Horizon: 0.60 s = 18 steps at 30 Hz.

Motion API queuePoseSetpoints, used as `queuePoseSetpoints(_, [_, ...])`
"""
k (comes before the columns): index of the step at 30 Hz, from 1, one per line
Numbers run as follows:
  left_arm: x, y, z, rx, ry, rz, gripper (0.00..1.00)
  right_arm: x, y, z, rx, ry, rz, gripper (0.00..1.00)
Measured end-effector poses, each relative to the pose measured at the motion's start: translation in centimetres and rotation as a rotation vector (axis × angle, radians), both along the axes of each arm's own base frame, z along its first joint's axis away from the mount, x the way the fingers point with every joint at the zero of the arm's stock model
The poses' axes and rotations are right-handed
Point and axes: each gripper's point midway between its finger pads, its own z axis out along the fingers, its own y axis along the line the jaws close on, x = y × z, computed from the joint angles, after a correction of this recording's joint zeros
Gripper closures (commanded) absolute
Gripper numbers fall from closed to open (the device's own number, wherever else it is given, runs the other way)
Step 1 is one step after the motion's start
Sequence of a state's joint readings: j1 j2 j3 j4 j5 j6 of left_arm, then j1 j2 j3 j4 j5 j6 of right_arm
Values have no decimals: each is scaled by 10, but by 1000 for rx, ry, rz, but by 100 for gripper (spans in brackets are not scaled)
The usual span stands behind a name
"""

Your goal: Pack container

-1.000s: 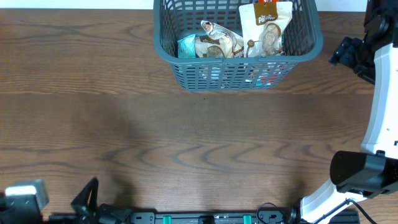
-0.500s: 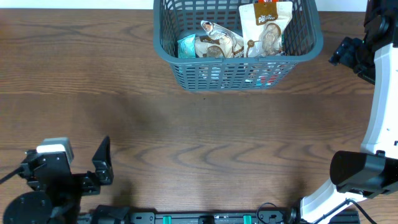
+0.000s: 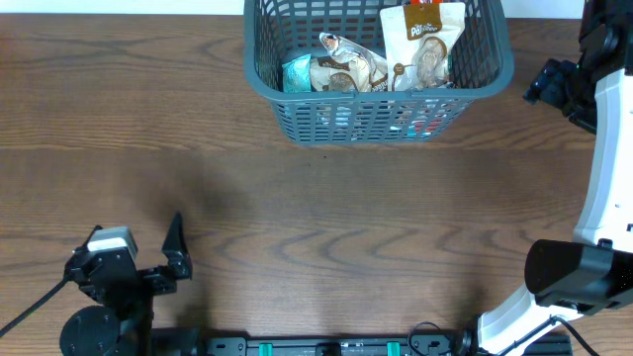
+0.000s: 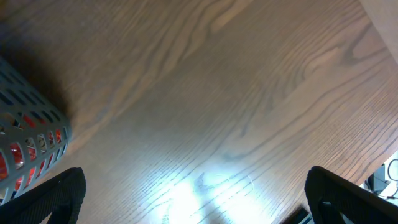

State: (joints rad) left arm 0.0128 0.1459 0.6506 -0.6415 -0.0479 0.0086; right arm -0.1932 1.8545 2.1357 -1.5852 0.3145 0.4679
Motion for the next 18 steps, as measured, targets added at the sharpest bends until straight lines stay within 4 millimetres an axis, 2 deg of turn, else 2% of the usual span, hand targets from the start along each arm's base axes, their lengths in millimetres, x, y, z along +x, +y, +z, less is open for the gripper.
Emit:
queuePoseSetpoints(7, [20, 6, 3, 3, -110, 30, 1, 0, 0, 0, 0, 0, 0, 1])
queuePoseSetpoints(18, [23, 5, -15, 4, -185, 20, 1, 0, 0, 0, 0, 0, 0, 1])
